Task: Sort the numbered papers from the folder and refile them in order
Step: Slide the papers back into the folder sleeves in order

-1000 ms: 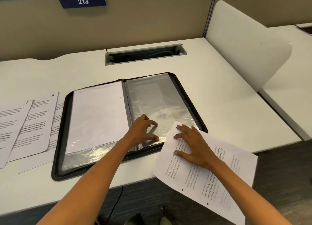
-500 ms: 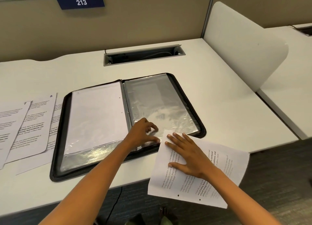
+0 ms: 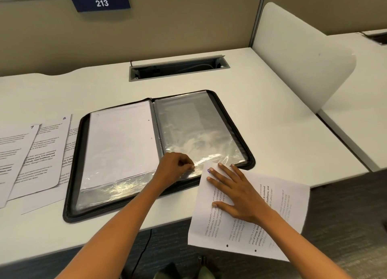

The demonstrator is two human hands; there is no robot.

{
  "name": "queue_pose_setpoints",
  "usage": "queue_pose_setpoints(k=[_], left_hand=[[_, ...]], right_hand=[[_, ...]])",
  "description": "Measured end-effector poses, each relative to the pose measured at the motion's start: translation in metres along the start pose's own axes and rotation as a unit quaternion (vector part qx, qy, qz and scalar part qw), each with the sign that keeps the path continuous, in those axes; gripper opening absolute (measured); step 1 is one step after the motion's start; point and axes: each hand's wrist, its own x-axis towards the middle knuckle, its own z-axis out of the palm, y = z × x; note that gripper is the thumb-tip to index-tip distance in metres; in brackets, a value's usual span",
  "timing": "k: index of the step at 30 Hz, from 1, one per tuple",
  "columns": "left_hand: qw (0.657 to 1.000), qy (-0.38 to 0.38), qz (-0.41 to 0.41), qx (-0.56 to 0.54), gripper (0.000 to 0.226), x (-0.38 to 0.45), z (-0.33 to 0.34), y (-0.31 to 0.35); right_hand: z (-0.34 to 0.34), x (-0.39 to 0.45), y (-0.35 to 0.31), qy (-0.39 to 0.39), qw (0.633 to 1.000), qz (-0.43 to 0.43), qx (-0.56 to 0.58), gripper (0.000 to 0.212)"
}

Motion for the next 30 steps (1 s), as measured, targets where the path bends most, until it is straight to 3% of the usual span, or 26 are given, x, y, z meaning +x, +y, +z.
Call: queue_pose_setpoints(k=[7,15,21,25,30], left_hand=[[0.998,0.055,0.005,0.016,0.007,-0.008,0.002,0.003],[0.981,0.098,0.101,0.135,0.010,-0.017,0.012,0.005],[0.920,0.145,0.214,0.295,0.031,-0.020,0.012,0.008],[0.886,0.119,0.266,0.360,0.035,-0.021,0.015,0.003],[0.871,0.112,0.279,0.388,0.027,-0.023,0.024,0.002]], right_hand=[[0.000,0.004,-0.005,-0.024,0.999,-0.019,-0.029,0.068],[-0.001,0.008,-0.017,-0.039,0.987,0.145,-0.061,0.075],[-0.001,0.008,-0.020,-0.037,0.990,0.123,-0.064,0.076],[-0.001,0.013,-0.020,-0.035,0.975,0.212,-0.056,0.078],[-0.003,0.015,-0.024,-0.033,0.948,0.313,-0.045,0.084]])
